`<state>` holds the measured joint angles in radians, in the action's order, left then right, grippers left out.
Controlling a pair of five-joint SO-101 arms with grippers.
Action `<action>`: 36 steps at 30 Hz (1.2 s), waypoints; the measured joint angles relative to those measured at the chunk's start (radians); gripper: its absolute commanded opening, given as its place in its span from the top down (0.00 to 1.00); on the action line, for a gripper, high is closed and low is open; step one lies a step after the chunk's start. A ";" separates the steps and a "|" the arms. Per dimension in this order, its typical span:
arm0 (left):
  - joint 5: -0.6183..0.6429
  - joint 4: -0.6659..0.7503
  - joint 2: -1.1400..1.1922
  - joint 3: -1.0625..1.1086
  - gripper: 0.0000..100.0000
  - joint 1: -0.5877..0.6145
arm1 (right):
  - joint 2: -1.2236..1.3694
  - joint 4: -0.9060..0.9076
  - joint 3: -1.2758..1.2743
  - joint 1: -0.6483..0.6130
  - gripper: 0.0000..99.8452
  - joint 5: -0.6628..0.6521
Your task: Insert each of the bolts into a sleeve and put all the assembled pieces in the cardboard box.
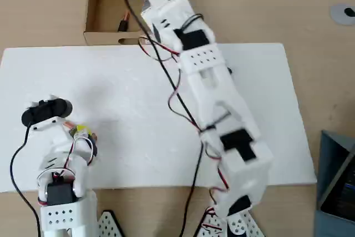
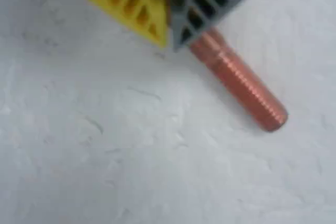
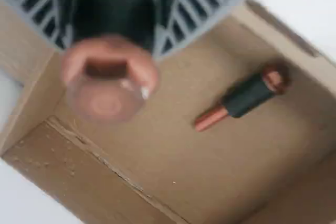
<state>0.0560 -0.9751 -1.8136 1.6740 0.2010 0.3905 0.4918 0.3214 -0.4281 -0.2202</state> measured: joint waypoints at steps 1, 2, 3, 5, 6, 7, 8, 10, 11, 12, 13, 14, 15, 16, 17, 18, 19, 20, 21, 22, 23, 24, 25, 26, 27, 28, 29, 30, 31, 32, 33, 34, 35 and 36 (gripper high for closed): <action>0.000 0.000 0.000 0.000 1.00 0.000 | 0.048 -0.005 0.038 0.000 0.99 -0.014; 0.000 0.000 0.000 0.000 1.00 0.000 | 0.095 -0.005 0.078 0.000 0.99 -0.025; 0.000 0.000 0.000 0.000 1.00 0.000 | 0.140 -0.006 0.120 0.000 0.98 -0.035; 0.000 0.000 0.000 0.000 1.00 0.000 | 0.219 -0.006 0.195 0.000 0.93 -0.054; 0.000 0.000 0.000 0.000 1.00 0.000 | 0.256 -0.006 0.232 0.000 0.89 -0.063; 0.000 0.000 0.000 0.000 1.00 0.000 | 0.290 -0.006 0.267 0.000 0.87 -0.075; 0.000 0.000 0.000 0.000 1.00 0.000 | 0.319 -0.006 0.295 0.000 0.85 -0.084; 0.000 0.000 0.000 0.000 1.00 0.000 | 0.361 -0.006 0.338 0.000 0.85 -0.101; 0.000 0.000 0.000 0.000 1.00 0.000 | 0.376 -0.006 0.361 0.000 0.85 -0.110; 0.000 0.000 0.000 0.000 1.00 0.000 | 0.391 -0.006 0.387 0.000 0.85 -0.118; 0.000 0.000 0.000 0.000 1.00 0.000 | 0.404 -0.002 0.413 0.000 0.85 -0.121; 0.000 0.000 0.000 0.000 1.00 0.000 | 0.414 0.005 0.434 0.000 0.85 -0.126; 0.000 0.000 0.000 0.000 1.00 0.000 | 0.430 0.011 0.453 0.000 0.85 -0.126; 0.000 -0.003 0.000 0.000 1.00 0.000 | 0.440 0.017 0.470 0.000 0.85 -0.126; 0.000 -0.003 0.000 0.000 1.00 0.000 | 0.451 0.023 0.483 0.000 0.85 -0.126; 0.000 -0.003 0.000 0.000 1.00 0.000 | 0.460 0.029 0.497 0.000 0.85 -0.126; 0.000 -0.003 0.000 0.000 1.00 0.000 | 0.468 0.035 0.511 0.000 0.85 -0.126; 0.000 -0.003 0.000 0.000 1.00 0.000 | 0.473 0.043 0.525 0.002 0.85 -0.126; 0.000 -0.003 0.000 0.000 1.00 0.000 | 0.476 0.051 0.537 0.003 0.85 -0.126; 0.000 -0.003 0.000 0.000 1.00 0.000 | 0.476 0.061 0.549 0.006 0.85 -0.126; 0.000 -0.003 0.000 0.000 1.00 0.000 | 0.476 0.072 0.562 0.008 0.85 -0.126; 0.000 -0.003 0.000 0.000 1.00 0.000 | 0.476 0.083 0.574 0.009 0.85 -0.126; 0.000 -0.003 0.000 0.000 1.00 0.000 | 0.476 0.101 0.588 0.011 0.85 -0.126; 0.000 -0.003 0.000 0.000 1.00 0.000 | 0.476 0.120 0.603 0.012 0.85 -0.126; 0.000 -0.003 0.000 0.000 1.00 0.000 | 0.476 0.141 0.620 0.014 0.85 -0.126; 0.000 -0.003 0.000 0.000 1.00 0.000 | 0.476 0.163 0.640 0.015 0.85 -0.126; 0.000 -0.003 0.000 0.000 1.00 0.000 | 0.476 0.186 0.660 0.015 0.85 -0.126; 0.000 -0.003 0.000 0.000 1.00 0.000 | 0.476 0.210 0.683 0.018 0.85 -0.126; 0.000 -0.003 0.000 0.000 1.00 0.000 | 0.476 0.233 0.704 0.023 0.85 -0.126; 0.000 -0.003 0.000 0.000 1.00 0.000 | 0.476 0.256 0.727 0.028 0.85 -0.126; 0.000 -0.003 0.000 0.000 1.00 0.000 | 0.476 0.284 0.749 0.031 0.85 -0.126; 0.000 -0.003 0.000 0.000 1.00 0.000 | 0.476 0.310 0.772 0.034 0.85 -0.126; 0.000 -0.003 0.000 0.000 1.00 0.000 | 0.476 0.341 0.798 0.038 0.85 -0.126; 0.000 -0.003 0.000 0.000 1.00 0.000 | 0.476 0.371 0.825 0.040 0.85 -0.126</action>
<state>0.0560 -0.9782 -1.8136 1.6740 0.2010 0.8661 0.8631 1.1469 -0.3882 -0.3460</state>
